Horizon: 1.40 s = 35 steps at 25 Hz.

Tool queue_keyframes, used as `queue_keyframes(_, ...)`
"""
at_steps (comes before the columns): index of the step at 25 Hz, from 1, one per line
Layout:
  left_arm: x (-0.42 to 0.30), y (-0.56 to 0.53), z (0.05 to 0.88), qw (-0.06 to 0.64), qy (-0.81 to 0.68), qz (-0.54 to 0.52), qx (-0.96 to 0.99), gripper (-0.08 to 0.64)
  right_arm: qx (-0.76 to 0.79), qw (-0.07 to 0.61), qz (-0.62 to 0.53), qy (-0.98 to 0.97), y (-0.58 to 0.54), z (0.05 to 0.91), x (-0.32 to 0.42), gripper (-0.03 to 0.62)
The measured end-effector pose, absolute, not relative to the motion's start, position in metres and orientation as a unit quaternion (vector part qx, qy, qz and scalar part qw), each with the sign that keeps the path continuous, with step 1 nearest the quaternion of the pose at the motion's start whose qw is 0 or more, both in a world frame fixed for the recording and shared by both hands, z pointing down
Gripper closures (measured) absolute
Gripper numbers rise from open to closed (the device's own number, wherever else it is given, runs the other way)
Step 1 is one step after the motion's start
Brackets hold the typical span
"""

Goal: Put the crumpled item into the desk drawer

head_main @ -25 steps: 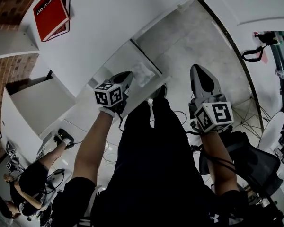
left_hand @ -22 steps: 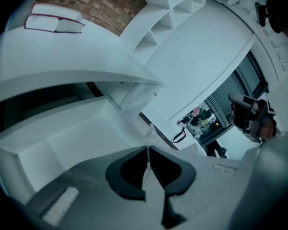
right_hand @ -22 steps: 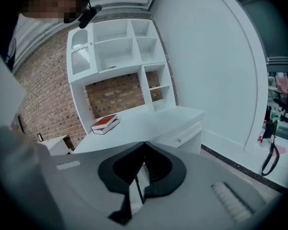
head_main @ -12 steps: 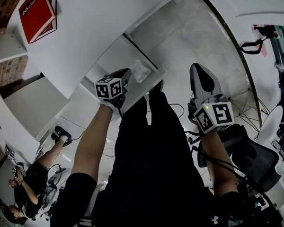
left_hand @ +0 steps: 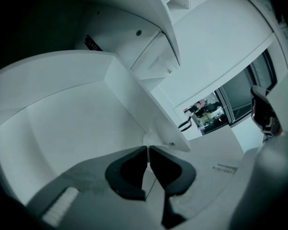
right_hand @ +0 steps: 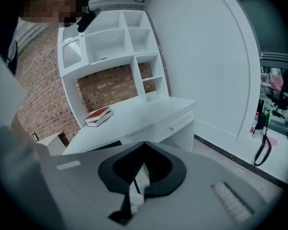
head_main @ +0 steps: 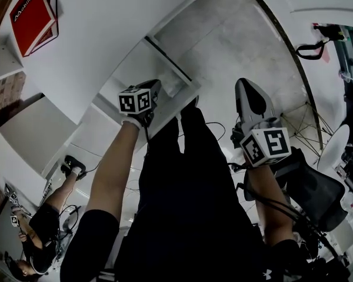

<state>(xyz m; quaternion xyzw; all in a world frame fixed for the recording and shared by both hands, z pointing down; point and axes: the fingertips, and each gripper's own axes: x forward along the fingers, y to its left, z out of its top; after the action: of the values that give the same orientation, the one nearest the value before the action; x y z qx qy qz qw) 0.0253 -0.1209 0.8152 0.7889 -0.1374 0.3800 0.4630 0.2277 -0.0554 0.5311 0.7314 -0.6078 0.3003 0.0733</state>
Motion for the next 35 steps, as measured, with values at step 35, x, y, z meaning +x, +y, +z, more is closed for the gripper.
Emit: queue_keyframes(35, 0.007, -0.167, 0.651, 0.391, -0.206, 0.242, 0.864, 0.420, 0.707, 0.052, 0.260, -0.656, -0.066, 0.496, 0.192, 0.589)
